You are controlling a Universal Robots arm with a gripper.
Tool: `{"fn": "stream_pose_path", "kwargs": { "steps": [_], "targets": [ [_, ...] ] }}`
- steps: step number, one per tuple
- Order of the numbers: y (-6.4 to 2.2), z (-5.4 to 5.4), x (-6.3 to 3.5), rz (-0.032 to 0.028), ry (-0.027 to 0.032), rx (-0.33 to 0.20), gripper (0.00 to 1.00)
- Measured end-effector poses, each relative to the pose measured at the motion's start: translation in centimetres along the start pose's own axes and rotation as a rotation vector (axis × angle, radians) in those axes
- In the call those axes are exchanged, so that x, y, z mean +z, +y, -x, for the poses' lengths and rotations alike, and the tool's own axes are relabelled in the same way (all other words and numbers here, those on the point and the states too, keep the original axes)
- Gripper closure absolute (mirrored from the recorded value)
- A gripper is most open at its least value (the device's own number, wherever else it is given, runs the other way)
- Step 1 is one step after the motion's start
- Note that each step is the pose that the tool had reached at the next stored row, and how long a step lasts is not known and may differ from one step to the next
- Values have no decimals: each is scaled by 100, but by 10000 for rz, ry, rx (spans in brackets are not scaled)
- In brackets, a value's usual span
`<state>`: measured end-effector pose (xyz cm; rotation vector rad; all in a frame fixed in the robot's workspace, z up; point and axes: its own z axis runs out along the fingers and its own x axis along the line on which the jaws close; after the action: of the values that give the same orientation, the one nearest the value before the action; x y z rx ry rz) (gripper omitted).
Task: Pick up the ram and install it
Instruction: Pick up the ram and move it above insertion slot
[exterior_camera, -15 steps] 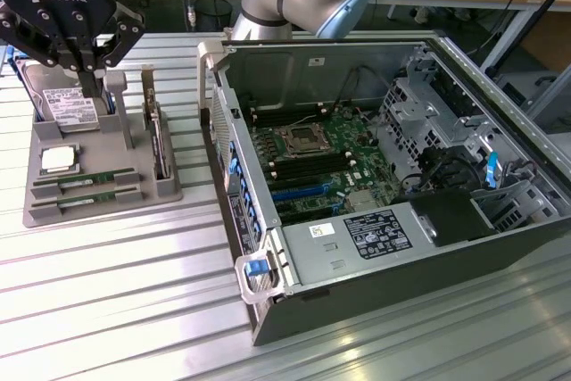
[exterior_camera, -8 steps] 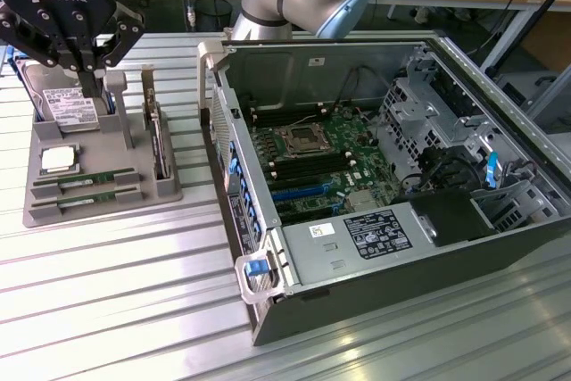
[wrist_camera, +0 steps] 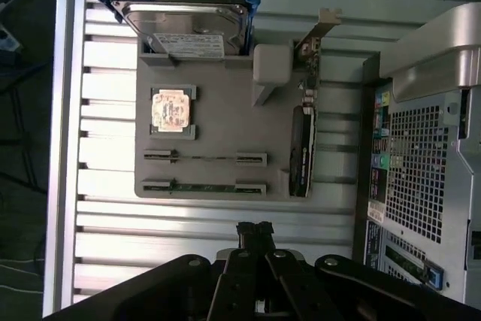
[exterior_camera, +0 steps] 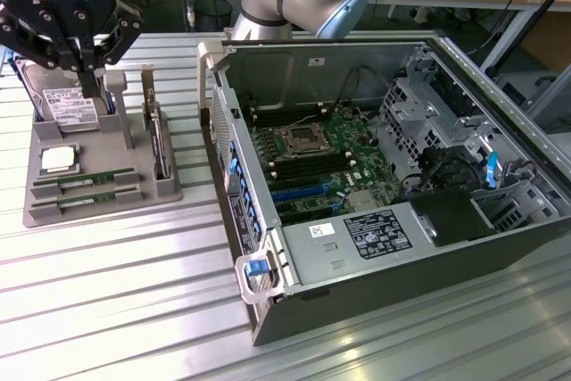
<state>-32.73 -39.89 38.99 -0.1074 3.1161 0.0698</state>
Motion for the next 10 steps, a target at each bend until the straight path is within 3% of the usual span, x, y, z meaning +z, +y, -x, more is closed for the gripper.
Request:
{"fn": "stream_pose_path", "kwargs": {
  "steps": [10],
  "targets": [
    [0, -4, 0, -7, 35, -758, 90]
  ]
}}
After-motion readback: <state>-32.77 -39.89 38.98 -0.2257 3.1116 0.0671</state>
